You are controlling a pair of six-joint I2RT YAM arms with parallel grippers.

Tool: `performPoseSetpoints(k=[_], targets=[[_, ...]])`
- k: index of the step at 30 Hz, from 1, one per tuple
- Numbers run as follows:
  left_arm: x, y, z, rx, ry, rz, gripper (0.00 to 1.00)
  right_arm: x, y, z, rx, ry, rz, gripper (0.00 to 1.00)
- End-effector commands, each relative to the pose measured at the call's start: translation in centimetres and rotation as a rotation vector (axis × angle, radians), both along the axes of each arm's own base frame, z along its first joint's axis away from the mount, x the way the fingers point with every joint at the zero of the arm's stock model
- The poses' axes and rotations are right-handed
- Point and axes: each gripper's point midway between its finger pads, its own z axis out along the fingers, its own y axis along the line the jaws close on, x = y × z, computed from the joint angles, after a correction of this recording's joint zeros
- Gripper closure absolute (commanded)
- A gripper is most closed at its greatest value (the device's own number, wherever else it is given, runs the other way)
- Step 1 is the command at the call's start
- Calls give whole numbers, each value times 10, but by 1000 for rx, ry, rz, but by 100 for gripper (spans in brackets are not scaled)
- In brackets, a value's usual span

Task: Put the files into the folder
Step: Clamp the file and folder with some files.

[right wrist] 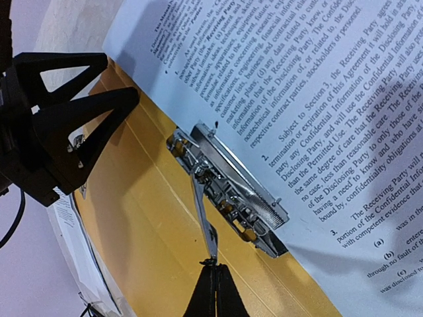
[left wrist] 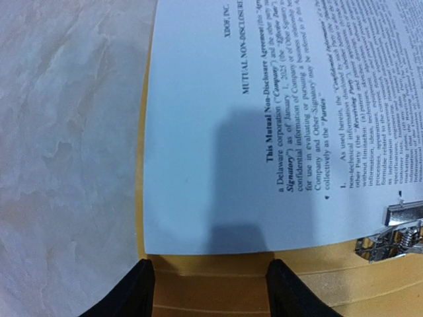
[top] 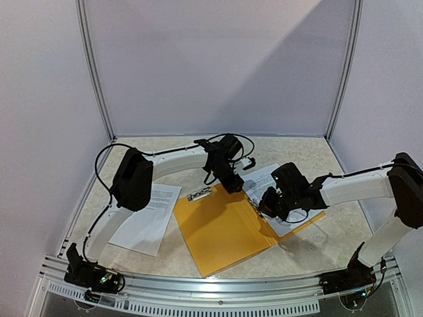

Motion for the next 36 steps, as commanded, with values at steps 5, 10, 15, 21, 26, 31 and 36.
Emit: performPoseSetpoints(k=[5, 10, 15, 21, 26, 31, 36], targets=[[-20, 12, -35, 91, 63, -18, 40, -27, -35, -49, -144, 98, -41, 99], [-20, 12, -36, 90, 64, -19, 40, -25, -42, -50, -192, 88, -47, 99], [-21, 12, -37, 94, 64, -21, 40, -25, -54, -53, -247, 99, -56, 100], [-21, 12, -38, 92, 68, -23, 40, -26, -64, -57, -292, 114, -69, 100], [-22, 13, -40, 94, 75, -23, 40, -29, -69, -64, -319, 133, -70, 100], [-28, 14, -42, 98, 98, -28, 40, -33, -75, -71, -350, 150, -74, 100], [-32, 19, -48, 117, 111, -34, 40, -34, -79, -72, -363, 155, -74, 100]])
